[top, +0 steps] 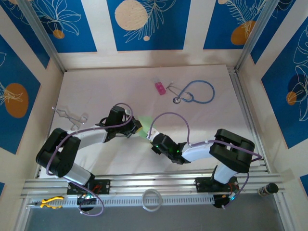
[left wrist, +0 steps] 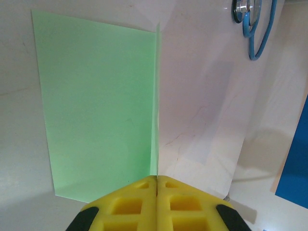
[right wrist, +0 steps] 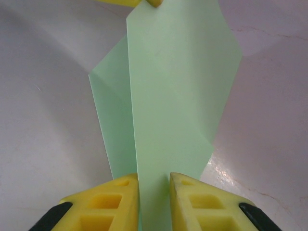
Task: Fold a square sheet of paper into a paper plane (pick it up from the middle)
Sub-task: Fourth fold the wing at the center of the table.
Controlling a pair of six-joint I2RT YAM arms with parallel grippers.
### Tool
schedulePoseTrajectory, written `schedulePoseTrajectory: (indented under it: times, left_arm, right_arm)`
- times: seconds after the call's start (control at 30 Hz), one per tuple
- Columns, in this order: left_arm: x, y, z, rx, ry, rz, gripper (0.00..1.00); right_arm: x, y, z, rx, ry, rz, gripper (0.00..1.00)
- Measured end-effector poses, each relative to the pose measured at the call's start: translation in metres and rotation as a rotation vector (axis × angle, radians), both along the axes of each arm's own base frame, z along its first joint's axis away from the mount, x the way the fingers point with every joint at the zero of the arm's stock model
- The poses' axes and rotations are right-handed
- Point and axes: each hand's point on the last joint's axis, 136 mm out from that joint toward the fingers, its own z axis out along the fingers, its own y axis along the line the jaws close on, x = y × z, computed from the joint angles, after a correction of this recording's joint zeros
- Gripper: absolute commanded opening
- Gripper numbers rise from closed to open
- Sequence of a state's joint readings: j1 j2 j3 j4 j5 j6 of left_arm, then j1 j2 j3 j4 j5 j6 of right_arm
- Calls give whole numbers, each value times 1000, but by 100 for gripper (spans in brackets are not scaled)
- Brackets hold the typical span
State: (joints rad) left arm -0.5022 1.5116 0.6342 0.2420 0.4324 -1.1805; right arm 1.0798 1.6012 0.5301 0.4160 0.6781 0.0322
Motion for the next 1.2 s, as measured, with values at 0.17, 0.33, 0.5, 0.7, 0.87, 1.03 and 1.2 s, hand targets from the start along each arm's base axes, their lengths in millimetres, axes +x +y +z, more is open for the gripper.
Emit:
schedulePoseTrajectory:
  times: [0.17,0.33,0.5,0.7,0.87,1.03,1.2]
  left_arm:
    - [1,0,1,-2,-2,0,0]
    - [1,0,1,-1,-2,0,1]
    - [1,0,1,-1,-2,0,20]
    - [-2,5,5,27,-10,8,36]
    - [-1,14,21,56,-59,36,39]
    - [0,20,26,73,-75,63,39]
    - [0,23,23,87,-67,71,39]
  right_arm:
    - [1,-1,0,5,4,-9,17]
    - [2,-1,0,16,12,-18,11]
    - [2,-1,-1,38,34,-26,6]
    - [2,-1,-5,100,102,-51,5]
    - [4,-1,-6,168,168,-86,5]
    - [6,0,-6,242,225,-119,4]
    - [7,0,-7,320,291,-141,4]
